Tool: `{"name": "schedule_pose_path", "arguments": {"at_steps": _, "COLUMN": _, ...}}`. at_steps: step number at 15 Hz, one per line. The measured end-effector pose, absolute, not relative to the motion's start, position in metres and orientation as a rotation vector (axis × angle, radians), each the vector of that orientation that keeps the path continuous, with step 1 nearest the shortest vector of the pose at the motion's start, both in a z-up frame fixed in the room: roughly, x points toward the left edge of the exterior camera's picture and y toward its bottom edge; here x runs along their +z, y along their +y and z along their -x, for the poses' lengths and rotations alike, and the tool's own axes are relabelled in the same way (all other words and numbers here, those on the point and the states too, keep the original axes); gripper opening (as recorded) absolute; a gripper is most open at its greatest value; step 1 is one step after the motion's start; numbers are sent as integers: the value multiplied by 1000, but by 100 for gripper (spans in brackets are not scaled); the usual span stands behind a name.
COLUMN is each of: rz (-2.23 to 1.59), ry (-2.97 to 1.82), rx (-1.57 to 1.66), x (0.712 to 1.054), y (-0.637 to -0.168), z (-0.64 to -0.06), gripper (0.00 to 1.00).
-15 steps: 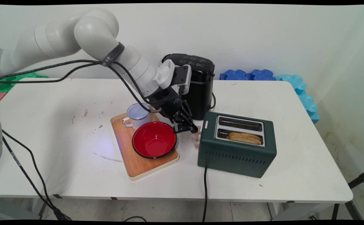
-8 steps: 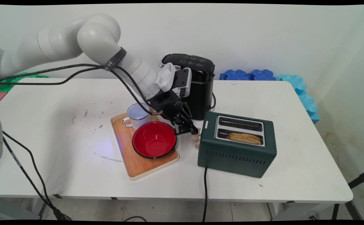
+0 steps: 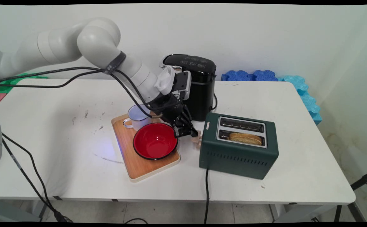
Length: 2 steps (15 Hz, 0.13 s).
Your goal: Press the toaster switch
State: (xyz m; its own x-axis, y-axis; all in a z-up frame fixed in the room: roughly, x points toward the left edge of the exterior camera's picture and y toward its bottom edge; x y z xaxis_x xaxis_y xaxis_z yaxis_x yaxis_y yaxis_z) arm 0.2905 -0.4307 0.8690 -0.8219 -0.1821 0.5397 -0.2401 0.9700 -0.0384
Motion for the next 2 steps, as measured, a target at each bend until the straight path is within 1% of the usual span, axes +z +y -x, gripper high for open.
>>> {"name": "schedule_pose_path", "arguments": {"at_steps": 2, "rz": -299, "ry": -2560, "rx": 141, "x": 868, "y": -430, "z": -292, "gripper": 0}}
